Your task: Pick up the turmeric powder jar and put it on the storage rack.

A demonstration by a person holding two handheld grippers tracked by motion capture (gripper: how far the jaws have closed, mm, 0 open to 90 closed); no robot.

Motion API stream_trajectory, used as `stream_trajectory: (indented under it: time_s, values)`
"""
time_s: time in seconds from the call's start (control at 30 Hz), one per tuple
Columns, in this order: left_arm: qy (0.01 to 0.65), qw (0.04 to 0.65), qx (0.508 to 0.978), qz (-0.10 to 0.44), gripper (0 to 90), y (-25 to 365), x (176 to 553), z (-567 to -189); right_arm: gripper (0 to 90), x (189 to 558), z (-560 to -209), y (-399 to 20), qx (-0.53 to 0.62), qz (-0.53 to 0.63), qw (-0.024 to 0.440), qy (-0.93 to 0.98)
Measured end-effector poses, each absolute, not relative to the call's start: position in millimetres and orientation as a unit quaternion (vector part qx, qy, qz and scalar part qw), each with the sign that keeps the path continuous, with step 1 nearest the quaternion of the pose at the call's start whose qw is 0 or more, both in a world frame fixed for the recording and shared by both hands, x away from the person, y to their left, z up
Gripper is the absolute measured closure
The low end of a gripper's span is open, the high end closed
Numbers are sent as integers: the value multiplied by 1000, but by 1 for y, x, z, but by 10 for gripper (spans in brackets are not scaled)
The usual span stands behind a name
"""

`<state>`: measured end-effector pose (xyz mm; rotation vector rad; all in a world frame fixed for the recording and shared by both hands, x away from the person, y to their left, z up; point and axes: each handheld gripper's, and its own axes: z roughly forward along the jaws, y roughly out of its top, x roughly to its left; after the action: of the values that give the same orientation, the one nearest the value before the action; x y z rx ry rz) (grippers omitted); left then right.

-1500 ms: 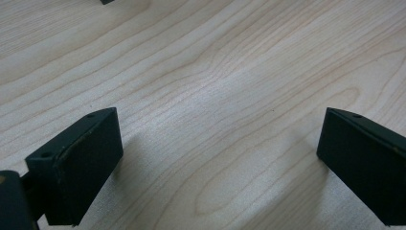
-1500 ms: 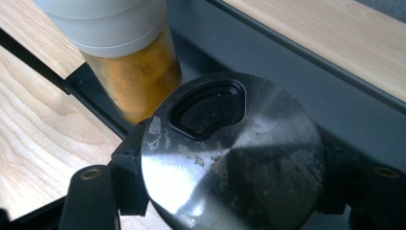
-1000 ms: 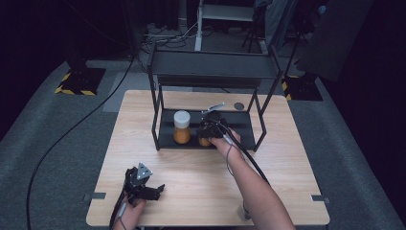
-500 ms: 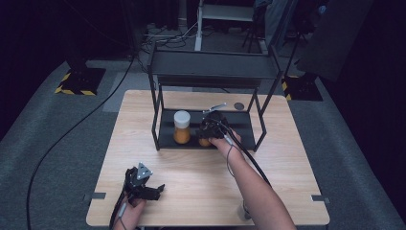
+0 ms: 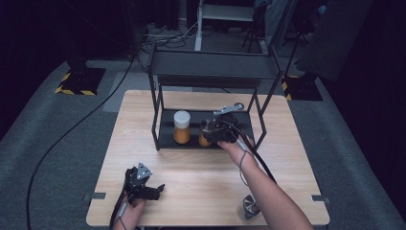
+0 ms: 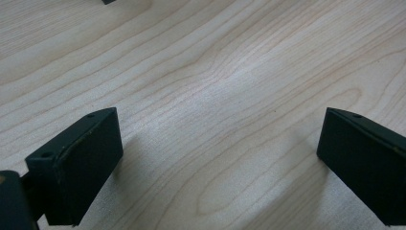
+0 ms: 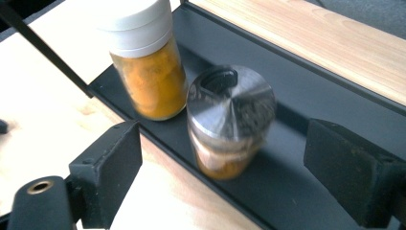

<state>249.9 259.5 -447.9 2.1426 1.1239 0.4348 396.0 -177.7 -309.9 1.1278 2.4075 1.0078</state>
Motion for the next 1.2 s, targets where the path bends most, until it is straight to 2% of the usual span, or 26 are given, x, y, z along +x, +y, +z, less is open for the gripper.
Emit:
stream_trajectory:
  time_s: [0.57, 1.2]
  values:
    - [432, 335, 820, 167, 19, 259, 249, -448, 125, 333, -297, -230, 397, 366, 162, 826]
    - [433, 336, 819, 167, 19, 259, 249, -448, 105, 280, -305, -268, 405, 393, 169, 808]
